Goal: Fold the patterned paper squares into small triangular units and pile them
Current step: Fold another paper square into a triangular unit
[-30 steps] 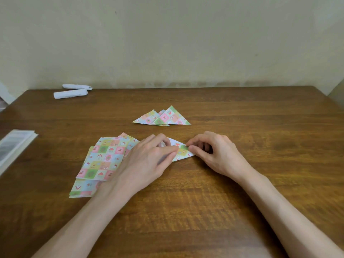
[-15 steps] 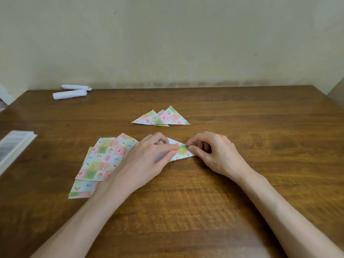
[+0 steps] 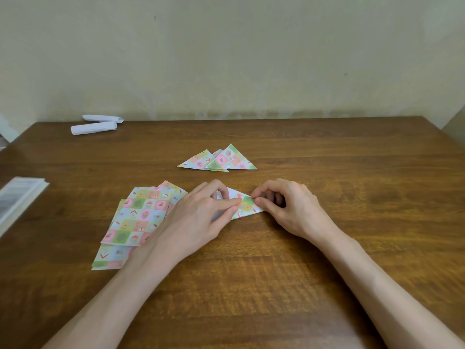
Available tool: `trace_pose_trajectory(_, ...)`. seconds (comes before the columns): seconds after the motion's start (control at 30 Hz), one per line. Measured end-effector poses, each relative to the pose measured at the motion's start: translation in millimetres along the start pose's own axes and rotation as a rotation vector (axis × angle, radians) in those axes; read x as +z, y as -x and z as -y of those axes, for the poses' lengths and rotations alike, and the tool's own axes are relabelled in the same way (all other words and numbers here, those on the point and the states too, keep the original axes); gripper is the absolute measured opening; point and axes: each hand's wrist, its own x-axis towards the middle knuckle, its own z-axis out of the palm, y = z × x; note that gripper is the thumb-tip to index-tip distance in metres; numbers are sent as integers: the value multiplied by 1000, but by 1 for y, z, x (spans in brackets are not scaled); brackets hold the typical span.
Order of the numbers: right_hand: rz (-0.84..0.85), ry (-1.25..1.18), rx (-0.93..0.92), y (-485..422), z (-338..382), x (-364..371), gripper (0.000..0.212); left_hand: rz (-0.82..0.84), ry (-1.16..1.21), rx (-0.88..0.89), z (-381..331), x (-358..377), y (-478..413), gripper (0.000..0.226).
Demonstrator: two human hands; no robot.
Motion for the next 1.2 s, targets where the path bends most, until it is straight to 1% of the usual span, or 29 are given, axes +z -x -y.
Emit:
trace_pose_trajectory(0.57,-4,31,-10,1,2,1,17,16,-35,-7,-1,0,-3,41)
trace_pose_trajectory(0.7,-3,46,-17,1,3,2,20,7,-40,-1,0,1,-3,39)
trace_pose_trajectory(1.2,-14,61,-25,1,2,3,20,-1,-50,10,1,2,-4,36)
